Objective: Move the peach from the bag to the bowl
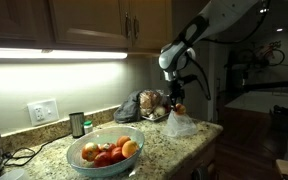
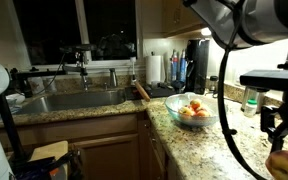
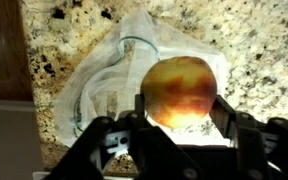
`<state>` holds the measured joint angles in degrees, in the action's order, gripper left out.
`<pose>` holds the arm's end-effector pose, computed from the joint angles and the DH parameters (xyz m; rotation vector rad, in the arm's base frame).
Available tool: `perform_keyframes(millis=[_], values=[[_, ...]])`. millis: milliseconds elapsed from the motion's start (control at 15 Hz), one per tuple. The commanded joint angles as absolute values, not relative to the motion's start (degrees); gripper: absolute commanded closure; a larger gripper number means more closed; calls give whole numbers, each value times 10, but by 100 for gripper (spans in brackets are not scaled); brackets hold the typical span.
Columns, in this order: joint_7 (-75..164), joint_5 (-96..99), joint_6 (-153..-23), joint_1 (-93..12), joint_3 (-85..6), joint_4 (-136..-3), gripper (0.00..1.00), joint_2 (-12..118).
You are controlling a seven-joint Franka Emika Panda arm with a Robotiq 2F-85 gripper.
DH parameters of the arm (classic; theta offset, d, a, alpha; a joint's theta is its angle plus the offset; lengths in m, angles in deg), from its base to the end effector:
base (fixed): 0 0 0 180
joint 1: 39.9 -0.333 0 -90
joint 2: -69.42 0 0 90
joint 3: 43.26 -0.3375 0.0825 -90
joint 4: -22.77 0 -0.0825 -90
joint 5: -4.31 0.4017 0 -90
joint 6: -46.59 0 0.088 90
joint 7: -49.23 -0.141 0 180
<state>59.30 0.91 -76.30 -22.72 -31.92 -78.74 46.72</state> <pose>0.5908 -0.3158 0.3170 2.9986 -0.4149 -0.0863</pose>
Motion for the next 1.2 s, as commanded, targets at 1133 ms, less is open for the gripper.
perform_keyframes(millis=[1133], values=[[828,100,-936,-313,-384,-1028,59,671]])
